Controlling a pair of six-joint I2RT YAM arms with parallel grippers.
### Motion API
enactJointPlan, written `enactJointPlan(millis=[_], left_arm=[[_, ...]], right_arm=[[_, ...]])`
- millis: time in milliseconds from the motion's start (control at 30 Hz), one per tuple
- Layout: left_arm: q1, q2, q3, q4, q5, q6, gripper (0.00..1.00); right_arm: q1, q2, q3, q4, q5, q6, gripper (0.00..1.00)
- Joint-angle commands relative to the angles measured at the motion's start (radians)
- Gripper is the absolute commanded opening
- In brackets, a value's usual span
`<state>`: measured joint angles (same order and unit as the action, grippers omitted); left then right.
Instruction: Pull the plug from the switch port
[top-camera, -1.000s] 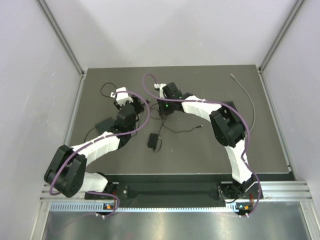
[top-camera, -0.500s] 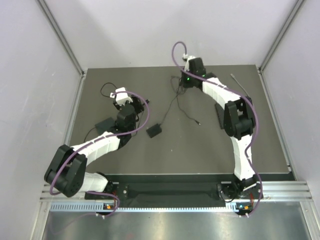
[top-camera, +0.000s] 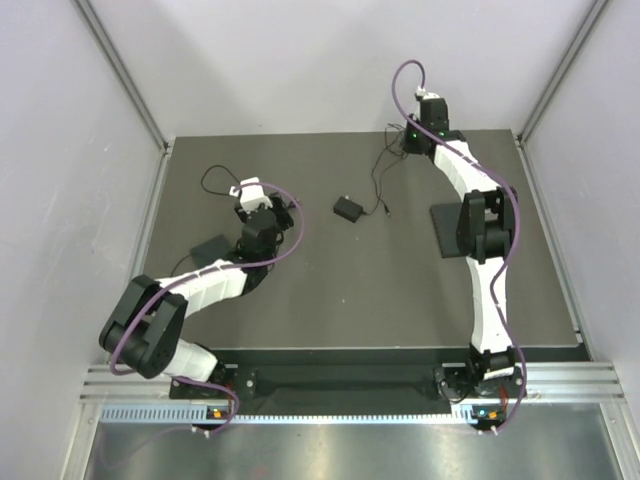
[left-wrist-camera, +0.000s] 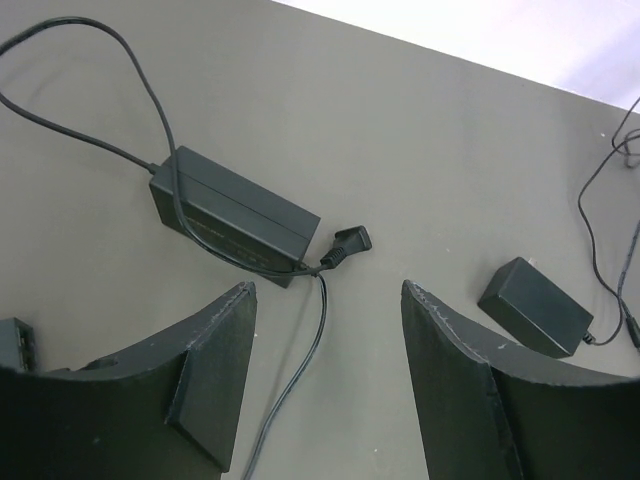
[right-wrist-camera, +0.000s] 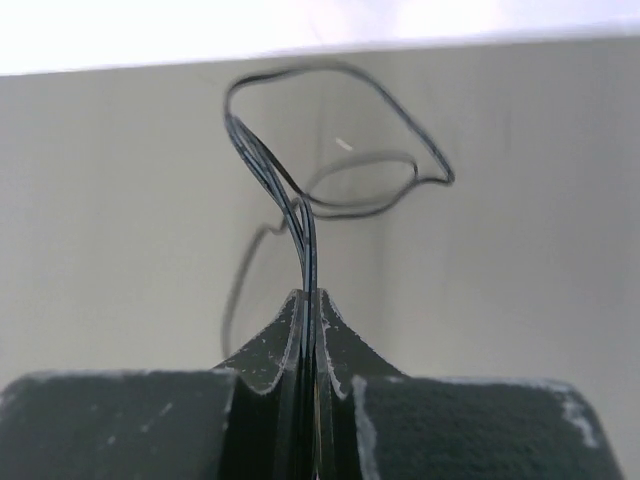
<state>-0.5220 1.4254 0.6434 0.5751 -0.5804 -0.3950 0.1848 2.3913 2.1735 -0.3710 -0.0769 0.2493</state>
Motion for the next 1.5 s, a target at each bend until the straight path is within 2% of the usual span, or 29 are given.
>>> enactJointPlan(millis=[0,167,200,233,267,333,367,433,467,533,633,700,867,933,1000,1033,1100,1133,1167,1300,1467], left_arm=[[0.008,0.010,0.039,0.042,0.027,-0.018,0.65],[0.017,0.027,0.051,0.032,0.057,-0.033,0.65],[0.020,0.033,0.055,0.031,0.071,-0.036,0.64],[0.020,0.040,0.059,0.025,0.076,-0.039,0.64],[0.022,0.043,0.067,0.020,0.080,-0.041,0.64],[0.027,0.044,0.067,0.019,0.089,-0.048,0.64],[0.030,0.044,0.065,0.019,0.093,-0.051,0.64],[0.034,0.043,0.062,0.022,0.102,-0.054,0.64],[0.034,0.043,0.065,0.020,0.106,-0.056,0.64],[0.039,0.050,0.067,0.020,0.129,-0.064,0.64],[0.045,0.058,0.070,0.020,0.161,-0.076,0.64],[0.048,0.067,0.075,0.019,0.185,-0.081,0.64],[0.057,0.089,0.104,0.006,0.269,-0.087,0.64],[0.060,0.109,0.122,-0.003,0.301,-0.088,0.64],[0.065,0.136,0.139,-0.006,0.373,-0.090,0.64],[0.065,0.142,0.154,-0.003,0.398,-0.087,0.63],[0.066,0.167,0.168,0.005,0.477,-0.082,0.63],[0.066,0.173,0.180,0.006,0.500,-0.081,0.63],[0.066,0.179,0.188,0.006,0.516,-0.077,0.63],[0.068,0.204,0.208,-0.001,0.557,-0.073,0.62],[0.068,0.211,0.213,-0.003,0.576,-0.074,0.62]], right_arm=[[-0.021,-0.050,-0.076,0.001,0.089,0.048,0.00],[-0.034,-0.066,-0.133,-0.037,0.117,0.059,0.00],[-0.036,-0.049,-0.117,-0.055,0.114,0.056,0.06],[-0.038,-0.043,-0.089,-0.084,0.100,0.042,0.16],[-0.036,-0.044,-0.084,-0.092,0.085,0.033,0.39],[-0.036,-0.086,-0.124,-0.103,0.091,0.019,0.56],[-0.036,-0.112,-0.156,-0.103,0.094,0.016,0.70],[-0.035,-0.213,-0.277,-0.103,0.118,0.002,0.77],[-0.036,-0.249,-0.323,-0.105,0.130,-0.002,0.83],[-0.034,-0.366,-0.452,-0.114,0.169,-0.018,0.87],[-0.036,-0.521,-0.606,-0.144,0.250,-0.022,1.00],[-0.036,-0.622,-0.711,-0.157,0.287,-0.022,1.00],[-0.033,-0.738,-0.862,-0.212,0.298,0.021,1.00],[-0.033,-0.777,-0.943,-0.189,0.269,0.067,0.95],[-0.033,-0.813,-1.021,-0.149,0.250,0.123,0.78],[-0.033,-0.817,-1.037,-0.120,0.259,0.139,0.64],[-0.033,-0.805,-1.060,-0.100,0.256,0.185,0.57],[-0.033,-0.796,-1.066,-0.088,0.252,0.198,0.47],[-0.033,-0.775,-1.067,-0.069,0.273,0.209,0.43],[-0.044,-0.741,-1.031,-0.019,0.399,0.252,0.40],[-0.106,-0.606,-0.902,-0.008,0.471,0.243,0.24]])
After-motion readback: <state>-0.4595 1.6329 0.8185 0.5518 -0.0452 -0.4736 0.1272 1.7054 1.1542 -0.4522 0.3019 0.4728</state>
